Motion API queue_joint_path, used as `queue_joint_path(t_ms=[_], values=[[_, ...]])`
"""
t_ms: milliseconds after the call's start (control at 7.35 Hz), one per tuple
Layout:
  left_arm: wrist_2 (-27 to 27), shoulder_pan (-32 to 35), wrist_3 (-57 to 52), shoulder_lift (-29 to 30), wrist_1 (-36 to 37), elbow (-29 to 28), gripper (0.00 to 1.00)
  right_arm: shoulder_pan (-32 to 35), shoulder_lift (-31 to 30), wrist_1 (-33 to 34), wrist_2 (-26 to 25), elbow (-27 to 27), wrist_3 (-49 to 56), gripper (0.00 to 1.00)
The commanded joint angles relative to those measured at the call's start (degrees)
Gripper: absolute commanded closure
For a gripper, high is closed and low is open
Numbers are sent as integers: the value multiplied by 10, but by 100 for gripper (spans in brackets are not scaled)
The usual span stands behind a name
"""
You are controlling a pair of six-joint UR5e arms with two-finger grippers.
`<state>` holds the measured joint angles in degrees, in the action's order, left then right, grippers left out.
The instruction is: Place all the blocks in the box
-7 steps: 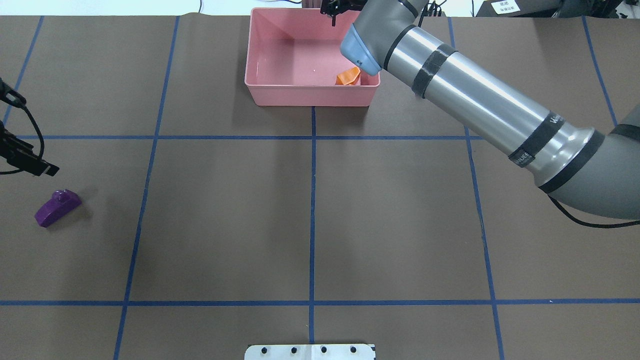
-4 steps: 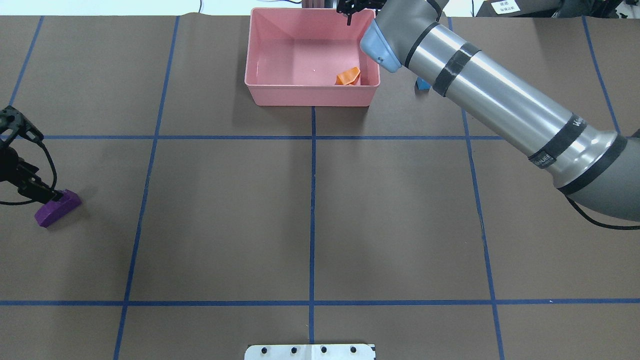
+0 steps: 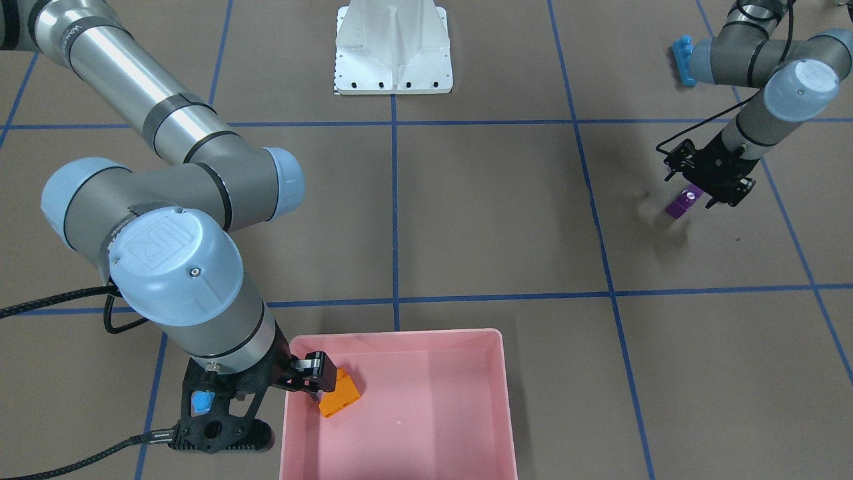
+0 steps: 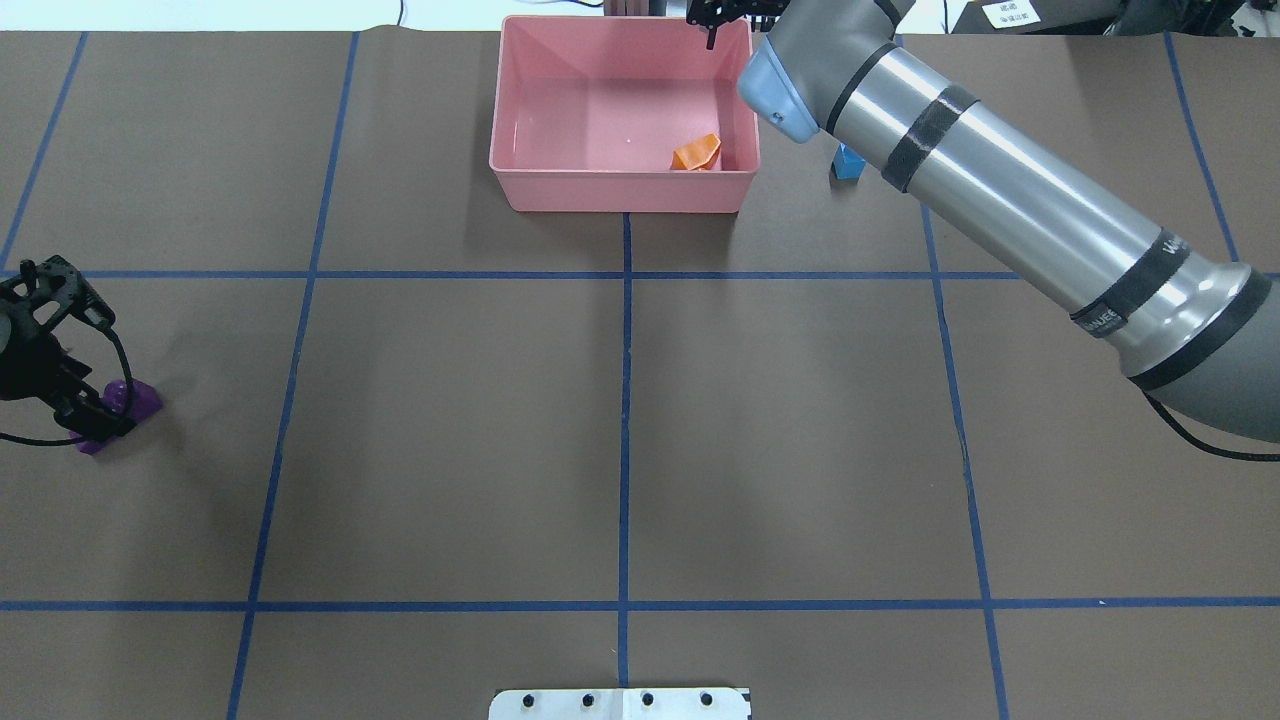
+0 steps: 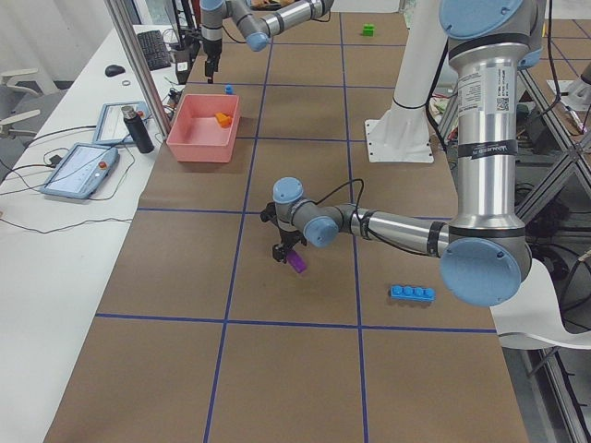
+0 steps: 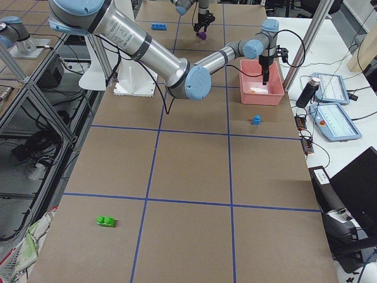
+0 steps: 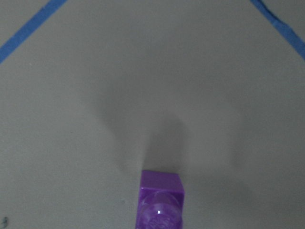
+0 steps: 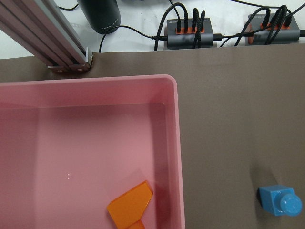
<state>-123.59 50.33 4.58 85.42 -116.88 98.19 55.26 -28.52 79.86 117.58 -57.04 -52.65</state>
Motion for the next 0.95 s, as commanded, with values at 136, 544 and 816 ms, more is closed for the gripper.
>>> queue_joint_path(t_ms=[136,544,816], values=[[0,-4,0,1,-1,-2,100,-1,-20,-4,-1,-14,0,0],[-1,1,2,4,-1,23,100,0,-27,-6,-1,-14,2,0],[-6,62,78,39,2,32,100,8,-65,-7,-2,-32,34,0]])
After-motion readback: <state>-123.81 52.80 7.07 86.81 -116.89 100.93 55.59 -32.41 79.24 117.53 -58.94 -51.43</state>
